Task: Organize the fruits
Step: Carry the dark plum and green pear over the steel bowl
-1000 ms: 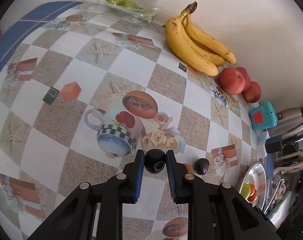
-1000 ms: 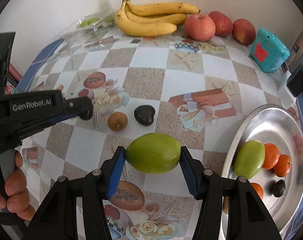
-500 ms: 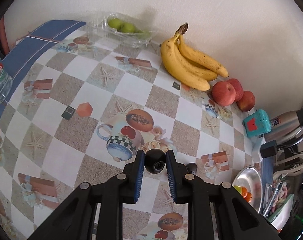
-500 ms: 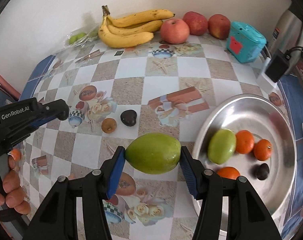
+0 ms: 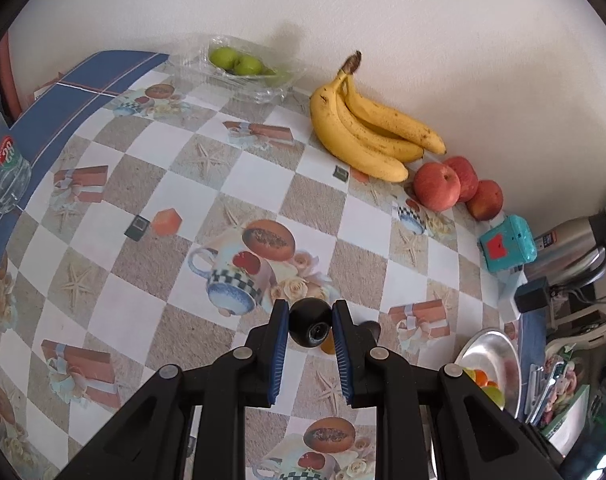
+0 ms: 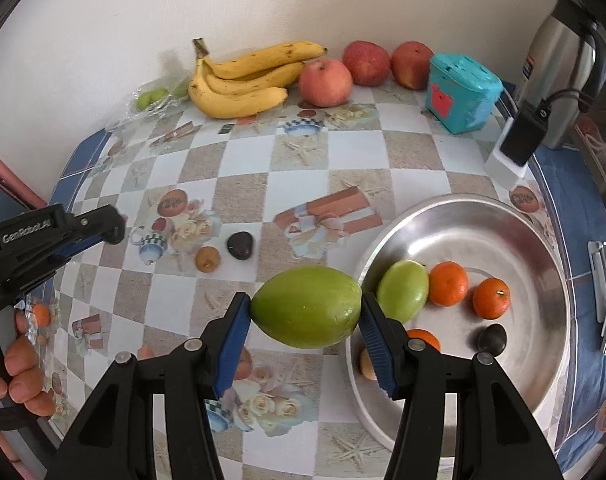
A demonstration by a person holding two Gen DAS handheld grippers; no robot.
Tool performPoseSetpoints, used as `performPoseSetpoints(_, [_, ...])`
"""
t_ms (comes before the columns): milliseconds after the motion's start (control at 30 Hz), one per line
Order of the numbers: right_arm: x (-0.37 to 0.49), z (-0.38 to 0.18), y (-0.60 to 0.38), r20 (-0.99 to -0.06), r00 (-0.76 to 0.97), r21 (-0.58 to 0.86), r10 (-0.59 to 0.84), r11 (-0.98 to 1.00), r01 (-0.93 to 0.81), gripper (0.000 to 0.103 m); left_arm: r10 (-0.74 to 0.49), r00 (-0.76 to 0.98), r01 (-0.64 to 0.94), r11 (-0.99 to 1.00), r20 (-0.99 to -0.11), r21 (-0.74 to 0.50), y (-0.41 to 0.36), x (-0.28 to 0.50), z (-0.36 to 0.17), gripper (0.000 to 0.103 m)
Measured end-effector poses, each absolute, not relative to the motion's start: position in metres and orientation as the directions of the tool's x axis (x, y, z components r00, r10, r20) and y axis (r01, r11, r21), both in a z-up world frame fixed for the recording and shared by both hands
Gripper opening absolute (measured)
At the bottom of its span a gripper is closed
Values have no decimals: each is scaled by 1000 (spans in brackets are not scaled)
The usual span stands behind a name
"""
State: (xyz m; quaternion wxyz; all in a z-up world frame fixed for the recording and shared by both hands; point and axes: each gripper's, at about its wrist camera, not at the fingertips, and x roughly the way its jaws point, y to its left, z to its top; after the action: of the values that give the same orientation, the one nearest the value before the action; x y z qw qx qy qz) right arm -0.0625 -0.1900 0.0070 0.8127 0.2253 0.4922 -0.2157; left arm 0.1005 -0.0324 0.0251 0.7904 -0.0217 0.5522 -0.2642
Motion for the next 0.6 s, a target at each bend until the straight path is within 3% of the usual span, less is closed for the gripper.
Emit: performPoseSetpoints(600, [-148,-11,-286,-928,268,63,-258,601,797,57,-439,75,694,668,-895,-269,-145,-14,10,24])
